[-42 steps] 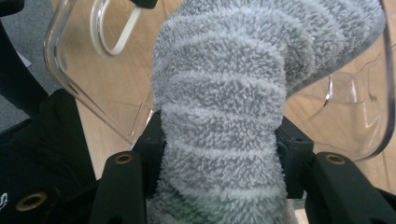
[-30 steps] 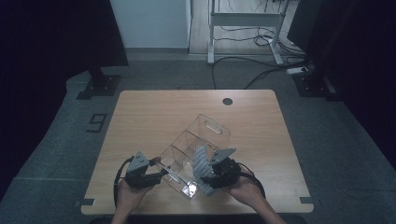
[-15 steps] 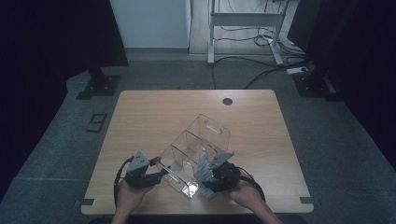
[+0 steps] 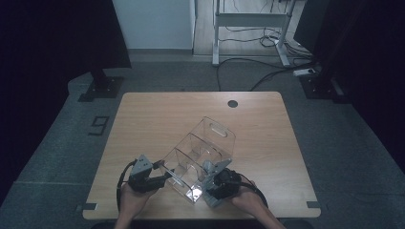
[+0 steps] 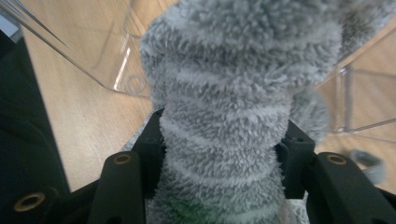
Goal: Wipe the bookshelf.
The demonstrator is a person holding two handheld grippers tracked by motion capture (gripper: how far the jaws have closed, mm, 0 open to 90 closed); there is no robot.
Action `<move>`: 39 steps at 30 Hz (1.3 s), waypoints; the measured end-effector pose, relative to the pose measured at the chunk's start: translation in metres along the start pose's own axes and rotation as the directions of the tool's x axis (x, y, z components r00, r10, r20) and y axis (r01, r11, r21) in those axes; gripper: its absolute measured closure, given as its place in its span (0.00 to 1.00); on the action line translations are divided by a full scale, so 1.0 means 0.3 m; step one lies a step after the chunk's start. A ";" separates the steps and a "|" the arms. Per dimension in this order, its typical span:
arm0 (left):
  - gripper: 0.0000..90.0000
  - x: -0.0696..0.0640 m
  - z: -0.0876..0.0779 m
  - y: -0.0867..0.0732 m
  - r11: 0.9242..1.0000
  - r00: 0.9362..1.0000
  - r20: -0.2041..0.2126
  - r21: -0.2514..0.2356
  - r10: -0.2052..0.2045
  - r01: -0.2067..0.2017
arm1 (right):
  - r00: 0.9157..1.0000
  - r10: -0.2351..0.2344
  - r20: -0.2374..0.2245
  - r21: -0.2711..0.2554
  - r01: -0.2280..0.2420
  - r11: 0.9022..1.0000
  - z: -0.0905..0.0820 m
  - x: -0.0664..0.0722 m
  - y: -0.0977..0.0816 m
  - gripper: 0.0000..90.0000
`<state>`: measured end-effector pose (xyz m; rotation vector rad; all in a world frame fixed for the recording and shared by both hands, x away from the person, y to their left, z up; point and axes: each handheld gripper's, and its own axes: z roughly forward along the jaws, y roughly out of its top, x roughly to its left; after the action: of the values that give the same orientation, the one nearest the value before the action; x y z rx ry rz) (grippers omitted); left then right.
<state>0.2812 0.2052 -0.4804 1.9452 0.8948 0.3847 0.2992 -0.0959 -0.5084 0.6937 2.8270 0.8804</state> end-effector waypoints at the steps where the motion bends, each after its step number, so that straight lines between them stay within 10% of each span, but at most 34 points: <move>1: 0.47 0.000 0.000 0.000 1.000 1.000 -0.001 0.000 0.000 0.000 | 1.000 0.003 -0.004 0.009 -0.003 1.000 0.011 0.000 -0.004 0.53; 25: 0.49 0.054 -0.049 -0.007 1.000 1.000 0.021 -0.006 -0.007 0.007 | 1.000 0.008 0.022 0.022 -0.008 1.000 0.033 -0.017 0.020 0.53; 39: 0.49 0.042 -0.023 -0.001 1.000 1.000 0.010 -0.027 0.000 0.000 | 1.000 -0.022 -0.001 -0.100 0.022 0.995 -0.212 0.010 0.065 0.54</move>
<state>0.2857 0.2188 -0.4782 1.9210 0.8787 0.3853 0.2898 -0.1130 -0.4449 0.6476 2.7644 1.0110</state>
